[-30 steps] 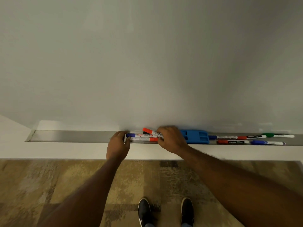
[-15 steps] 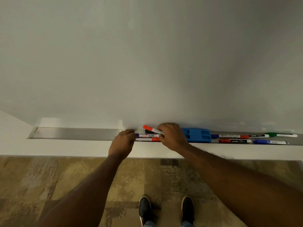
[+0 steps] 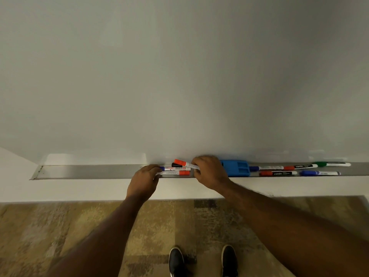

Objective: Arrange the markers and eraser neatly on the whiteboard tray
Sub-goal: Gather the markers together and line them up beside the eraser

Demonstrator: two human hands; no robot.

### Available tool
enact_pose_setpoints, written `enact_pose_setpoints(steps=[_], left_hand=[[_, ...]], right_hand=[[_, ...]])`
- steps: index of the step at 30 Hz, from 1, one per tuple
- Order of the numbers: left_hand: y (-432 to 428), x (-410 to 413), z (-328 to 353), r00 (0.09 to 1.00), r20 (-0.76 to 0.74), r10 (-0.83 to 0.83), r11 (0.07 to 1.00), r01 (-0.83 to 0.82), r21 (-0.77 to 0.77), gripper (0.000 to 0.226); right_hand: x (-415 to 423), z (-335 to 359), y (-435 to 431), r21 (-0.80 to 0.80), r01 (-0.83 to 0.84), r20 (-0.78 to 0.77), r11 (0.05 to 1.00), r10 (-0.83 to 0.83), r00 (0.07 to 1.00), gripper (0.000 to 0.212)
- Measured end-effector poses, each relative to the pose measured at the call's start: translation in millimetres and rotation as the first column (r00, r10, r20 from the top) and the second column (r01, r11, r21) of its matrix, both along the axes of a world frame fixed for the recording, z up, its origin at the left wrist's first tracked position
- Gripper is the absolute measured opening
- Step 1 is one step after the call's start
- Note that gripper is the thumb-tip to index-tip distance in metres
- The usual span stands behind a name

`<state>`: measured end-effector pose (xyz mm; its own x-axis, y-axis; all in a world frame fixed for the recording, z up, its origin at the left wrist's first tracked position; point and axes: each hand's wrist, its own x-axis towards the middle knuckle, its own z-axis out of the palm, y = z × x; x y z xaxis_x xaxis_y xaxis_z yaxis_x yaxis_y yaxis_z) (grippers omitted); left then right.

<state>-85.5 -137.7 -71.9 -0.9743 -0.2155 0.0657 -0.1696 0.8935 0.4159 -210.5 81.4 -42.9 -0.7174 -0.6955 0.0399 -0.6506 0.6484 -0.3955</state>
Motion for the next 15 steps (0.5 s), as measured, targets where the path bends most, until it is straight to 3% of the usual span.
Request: enact_pose_setpoints(steps=[15], left_hand=[[80.9, -29.6, 25.1, 0.986, -0.115, -0.118, 0.991, 0.125, 0.054, 0.024]], right_hand=[[-10.9, 18.3, 74.3, 0.086, 0.070, -0.035, 0.994, -0.067, 0.997, 0.031]])
